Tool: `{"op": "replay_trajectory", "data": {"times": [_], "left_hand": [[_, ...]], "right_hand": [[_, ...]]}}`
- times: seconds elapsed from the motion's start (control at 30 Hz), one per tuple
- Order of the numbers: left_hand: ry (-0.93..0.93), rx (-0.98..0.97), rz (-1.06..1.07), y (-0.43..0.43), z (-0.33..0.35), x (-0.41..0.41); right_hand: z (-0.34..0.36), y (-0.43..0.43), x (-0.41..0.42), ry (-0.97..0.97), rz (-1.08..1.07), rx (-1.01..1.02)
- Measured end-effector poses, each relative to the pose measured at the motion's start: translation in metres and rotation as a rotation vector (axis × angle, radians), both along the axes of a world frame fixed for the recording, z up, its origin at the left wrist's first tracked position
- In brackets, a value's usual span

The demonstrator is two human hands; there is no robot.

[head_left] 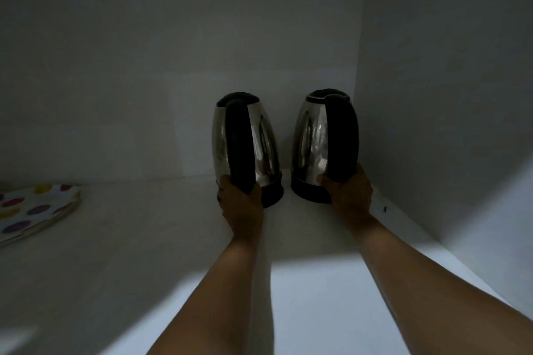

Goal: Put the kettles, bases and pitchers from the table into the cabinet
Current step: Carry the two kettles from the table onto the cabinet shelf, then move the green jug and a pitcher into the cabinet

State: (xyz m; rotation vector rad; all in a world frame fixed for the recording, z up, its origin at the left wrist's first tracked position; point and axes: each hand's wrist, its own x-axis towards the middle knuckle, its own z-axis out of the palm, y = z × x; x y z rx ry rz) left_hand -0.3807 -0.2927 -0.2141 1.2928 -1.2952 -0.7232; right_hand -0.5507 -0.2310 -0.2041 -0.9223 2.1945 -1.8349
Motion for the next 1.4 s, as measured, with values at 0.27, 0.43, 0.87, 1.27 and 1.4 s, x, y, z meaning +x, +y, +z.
{"op": "replay_trajectory", "data": {"times": [0.27, 0.43, 0.87, 1.27, 1.4], "left_hand": [[-0.032, 0.060, -0.057, -0.007, -0.004, -0.001], [-0.114, 0.199, -0.119, 0.004, -0.007, 0.023], [-0.665, -0.031, -0.023, 0.195, 0.018, 0.111], [-0.728, 0.198, 0.580, 0.425, 0.015, 0.363], [-0.730, 0.299, 0.763, 0.518, 0.002, 0.459]], "right_hand": [[-0.004, -0.001, -0.008, -0.048, 0.034, 0.092], [-0.011, 0.019, -0.009, -0.110, 0.029, 0.192], [0.005, 0.148, 0.116, 0.369, 0.343, 0.278], [0.001, 0.292, 0.384, 0.541, 0.943, 0.217], [-0.009, 0.361, 0.496, 0.617, 1.150, 0.186]]}}
